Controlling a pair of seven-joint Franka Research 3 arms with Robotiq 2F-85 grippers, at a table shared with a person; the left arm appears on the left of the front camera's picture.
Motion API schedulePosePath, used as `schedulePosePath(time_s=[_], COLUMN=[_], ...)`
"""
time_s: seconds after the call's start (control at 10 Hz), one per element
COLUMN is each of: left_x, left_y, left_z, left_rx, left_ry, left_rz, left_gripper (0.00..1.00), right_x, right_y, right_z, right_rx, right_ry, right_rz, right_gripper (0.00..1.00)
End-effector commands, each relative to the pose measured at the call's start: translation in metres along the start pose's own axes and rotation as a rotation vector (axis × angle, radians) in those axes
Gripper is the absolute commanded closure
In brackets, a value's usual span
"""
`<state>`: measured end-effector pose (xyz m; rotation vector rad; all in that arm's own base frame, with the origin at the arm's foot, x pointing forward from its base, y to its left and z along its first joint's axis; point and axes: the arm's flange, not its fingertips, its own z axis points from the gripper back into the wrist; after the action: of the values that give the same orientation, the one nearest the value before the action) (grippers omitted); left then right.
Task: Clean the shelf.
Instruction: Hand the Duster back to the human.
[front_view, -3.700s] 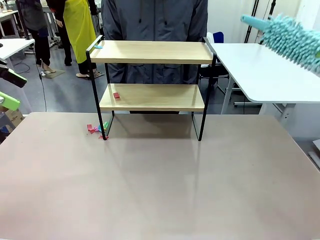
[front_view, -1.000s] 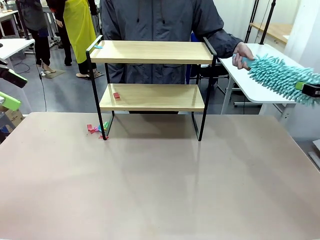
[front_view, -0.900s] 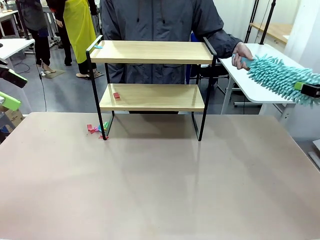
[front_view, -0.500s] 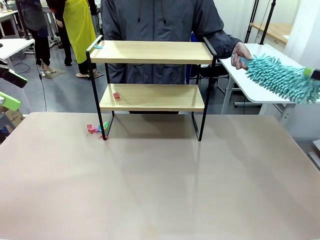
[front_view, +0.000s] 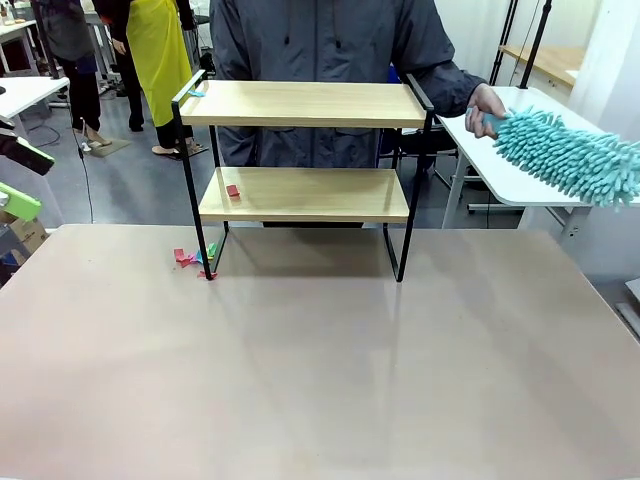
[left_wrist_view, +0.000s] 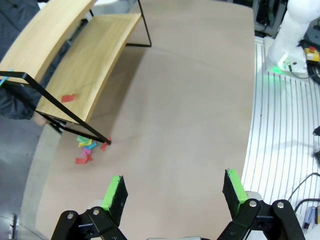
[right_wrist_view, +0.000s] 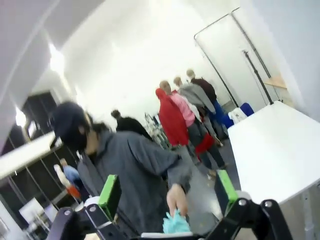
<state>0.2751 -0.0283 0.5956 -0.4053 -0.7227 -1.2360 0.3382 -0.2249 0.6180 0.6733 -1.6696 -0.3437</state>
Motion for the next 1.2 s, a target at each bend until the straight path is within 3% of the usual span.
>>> schedulePosePath(time_s=[0.0, 0.1, 0.2, 0.3, 1.1], left_x=[0.001, 0.001, 0.001, 0.001, 0.001], left_y=[0.001, 0.001, 0.001, 0.001, 0.001], left_z=[0.000, 0.000, 0.000, 0.000, 0.000], left_rx=[-0.008, -0.008, -0.008, -0.008, -0.008], left_ry=[-0.021, -0.021, -0.021, -0.021, -0.021], left_rz=[-0.009, -0.009, -0.009, -0.009, -0.009], left_gripper=[0.00, 0.00, 0.00, 0.00, 0.00], right_x=[0.012, 0.014, 0.007, 0.018, 0.018], right_y=[-0.025, -0.031, -0.037, -0.024, -0.024], right_z=[-0.005, -0.008, -0.017, 0.002, 0.002], right_rx=[0.009, -0.005, -0.017, -0.010, -0.010], right_ry=[-0.021, 0.006, 0.097, -0.028, -0.028], right_rz=[-0.107, -0.108, -0.099, -0.083, -0.083], right_gripper=[0.00, 0.00, 0.00, 0.00, 0.00])
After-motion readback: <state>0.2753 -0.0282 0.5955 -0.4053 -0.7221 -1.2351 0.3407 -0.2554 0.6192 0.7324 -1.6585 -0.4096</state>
